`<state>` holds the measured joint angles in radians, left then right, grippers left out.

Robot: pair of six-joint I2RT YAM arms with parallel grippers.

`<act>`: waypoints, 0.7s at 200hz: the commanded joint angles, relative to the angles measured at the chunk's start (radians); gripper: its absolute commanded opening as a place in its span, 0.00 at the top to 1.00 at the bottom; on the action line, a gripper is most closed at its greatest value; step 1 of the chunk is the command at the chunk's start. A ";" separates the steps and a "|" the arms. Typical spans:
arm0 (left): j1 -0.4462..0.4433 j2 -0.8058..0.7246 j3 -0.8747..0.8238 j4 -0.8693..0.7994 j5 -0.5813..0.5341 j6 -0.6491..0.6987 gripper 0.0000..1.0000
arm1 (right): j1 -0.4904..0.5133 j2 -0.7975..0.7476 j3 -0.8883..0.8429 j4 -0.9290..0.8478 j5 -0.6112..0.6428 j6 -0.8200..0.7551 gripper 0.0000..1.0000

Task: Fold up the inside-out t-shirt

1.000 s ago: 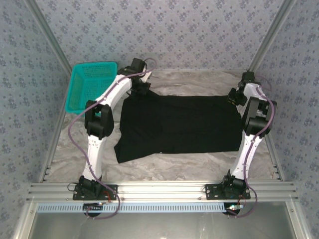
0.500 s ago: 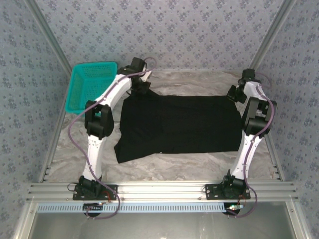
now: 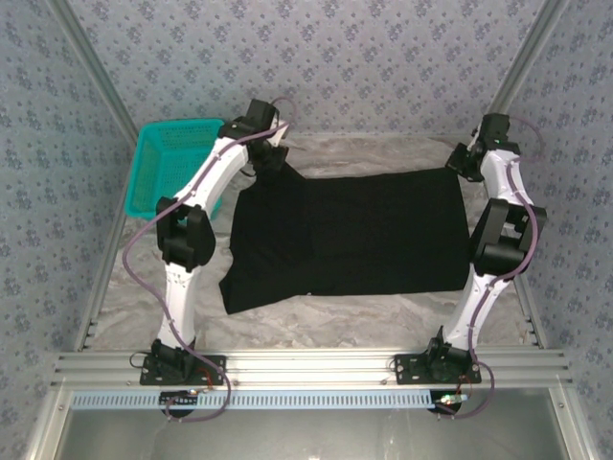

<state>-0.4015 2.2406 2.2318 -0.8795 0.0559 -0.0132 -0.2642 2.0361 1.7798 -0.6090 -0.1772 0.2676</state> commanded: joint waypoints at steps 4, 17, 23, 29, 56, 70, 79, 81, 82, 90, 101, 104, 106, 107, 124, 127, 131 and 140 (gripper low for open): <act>-0.005 -0.081 -0.018 -0.026 0.005 -0.016 0.99 | -0.010 -0.011 -0.020 0.000 -0.025 -0.028 0.94; -0.006 -0.089 -0.030 -0.026 0.007 -0.017 0.99 | -0.013 -0.007 -0.019 -0.001 -0.023 -0.033 0.94; -0.006 -0.093 -0.036 -0.024 0.008 -0.017 1.00 | -0.015 -0.004 -0.018 -0.001 -0.020 -0.034 0.94; -0.007 -0.096 -0.042 -0.021 0.007 -0.017 1.00 | -0.015 -0.002 -0.016 -0.004 -0.016 -0.036 0.94; -0.010 -0.093 -0.047 -0.018 0.015 -0.019 0.99 | -0.015 0.020 -0.011 -0.011 0.033 -0.044 0.94; -0.011 -0.084 -0.048 -0.015 0.015 -0.019 0.99 | -0.012 0.064 0.022 -0.046 0.073 -0.056 0.92; -0.010 -0.075 -0.048 -0.009 0.016 -0.017 0.99 | -0.005 0.091 0.036 -0.056 0.110 -0.062 0.90; -0.011 -0.073 -0.048 -0.008 0.016 -0.017 0.99 | -0.004 0.099 0.037 -0.057 0.117 -0.062 0.89; -0.010 -0.071 -0.048 -0.007 0.016 -0.017 0.99 | -0.002 0.101 0.038 -0.056 0.121 -0.062 0.89; -0.012 -0.060 -0.045 -0.006 0.018 -0.013 0.99 | 0.003 0.129 0.049 -0.064 0.161 -0.060 0.87; -0.013 -0.045 -0.040 -0.002 0.019 -0.010 0.99 | 0.011 0.172 0.073 -0.083 0.207 -0.059 0.85; -0.012 -0.042 -0.039 0.000 0.019 -0.010 0.99 | 0.014 0.183 0.080 -0.090 0.221 -0.059 0.84; -0.012 -0.039 -0.038 0.001 0.020 -0.008 0.99 | 0.016 0.191 0.085 -0.093 0.229 -0.059 0.84; -0.013 -0.038 -0.038 0.001 0.020 -0.008 0.99 | 0.017 0.195 0.088 -0.095 0.231 -0.059 0.83; -0.013 -0.017 -0.030 0.007 0.022 -0.006 0.99 | 0.024 0.247 0.125 -0.107 0.276 -0.069 0.76; -0.013 -0.014 -0.027 0.007 0.023 -0.007 0.99 | 0.025 0.253 0.131 -0.109 0.282 -0.072 0.75; -0.012 -0.009 -0.022 0.005 0.025 -0.006 0.99 | 0.027 0.260 0.139 -0.110 0.288 -0.077 0.74; -0.013 0.004 -0.009 0.000 0.027 -0.005 0.99 | 0.030 0.268 0.153 -0.111 0.292 -0.086 0.71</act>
<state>-0.4091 2.2036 2.1891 -0.8860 0.0635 -0.0196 -0.2466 2.2692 1.8694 -0.6651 0.0257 0.2123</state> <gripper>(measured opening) 0.043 0.259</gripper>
